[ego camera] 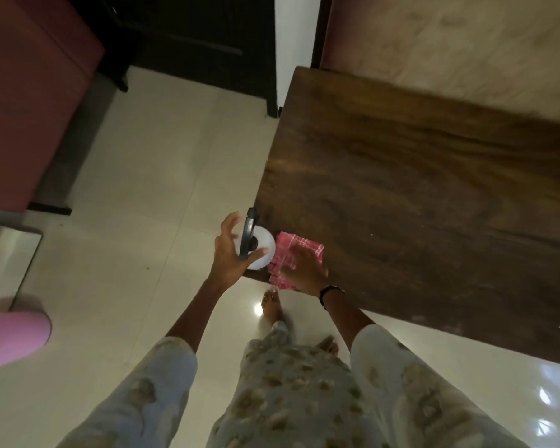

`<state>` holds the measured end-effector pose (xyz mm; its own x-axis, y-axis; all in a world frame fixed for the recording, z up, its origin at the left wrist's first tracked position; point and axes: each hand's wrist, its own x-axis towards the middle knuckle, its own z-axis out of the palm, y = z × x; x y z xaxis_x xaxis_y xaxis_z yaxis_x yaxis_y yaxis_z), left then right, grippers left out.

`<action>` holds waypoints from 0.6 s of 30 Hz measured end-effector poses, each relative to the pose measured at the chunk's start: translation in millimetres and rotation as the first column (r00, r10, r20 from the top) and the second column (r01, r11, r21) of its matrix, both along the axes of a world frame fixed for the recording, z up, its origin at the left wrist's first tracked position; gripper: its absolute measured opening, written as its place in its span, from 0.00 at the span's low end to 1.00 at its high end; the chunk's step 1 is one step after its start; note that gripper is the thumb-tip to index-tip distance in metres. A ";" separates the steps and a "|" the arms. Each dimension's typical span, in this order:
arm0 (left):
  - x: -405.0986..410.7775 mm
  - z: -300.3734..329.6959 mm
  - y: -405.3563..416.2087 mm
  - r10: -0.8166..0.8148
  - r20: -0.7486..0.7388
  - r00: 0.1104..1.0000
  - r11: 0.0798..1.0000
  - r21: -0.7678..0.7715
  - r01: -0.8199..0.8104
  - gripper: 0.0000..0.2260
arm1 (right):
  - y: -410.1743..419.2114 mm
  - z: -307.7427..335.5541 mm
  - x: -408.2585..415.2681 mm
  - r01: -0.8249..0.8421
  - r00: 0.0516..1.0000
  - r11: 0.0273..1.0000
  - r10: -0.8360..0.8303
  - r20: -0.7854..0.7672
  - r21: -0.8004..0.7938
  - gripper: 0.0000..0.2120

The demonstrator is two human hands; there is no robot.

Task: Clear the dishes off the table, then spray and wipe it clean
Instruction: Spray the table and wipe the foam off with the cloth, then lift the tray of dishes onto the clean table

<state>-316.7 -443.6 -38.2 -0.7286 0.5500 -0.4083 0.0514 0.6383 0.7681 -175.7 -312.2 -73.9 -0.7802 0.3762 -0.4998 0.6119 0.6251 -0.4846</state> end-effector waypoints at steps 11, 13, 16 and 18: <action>137.8 52.7 -12.7 0.125 0.139 0.982 0.986 -0.131 -0.107 0.10 | 56.0 95.4 148.8 0.488 0.871 0.781 -0.469 0.149 -0.390 0.17; 154.1 60.9 7.4 0.039 0.178 0.983 0.994 -0.109 -0.020 0.09 | 68.6 108.4 171.2 0.502 0.859 0.766 -0.495 0.130 -0.401 0.17; 201.3 90.1 57.9 -0.075 0.199 0.977 0.997 -0.018 0.080 0.07 | 96.1 140.9 234.4 0.561 0.810 0.722 -0.580 0.088 -0.405 0.16; 236.5 112.7 96.5 -0.138 0.189 0.972 0.990 0.039 0.133 0.08 | 117.5 160.7 280.1 0.591 0.778 0.711 -0.628 0.035 -0.380 0.16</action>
<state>-80.2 -347.1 74.4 -0.5569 0.6501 -0.5170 -0.0131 0.6154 0.7881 104.4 -194.7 86.8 -0.4910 0.5994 -0.6321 0.7419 -0.0926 -0.6641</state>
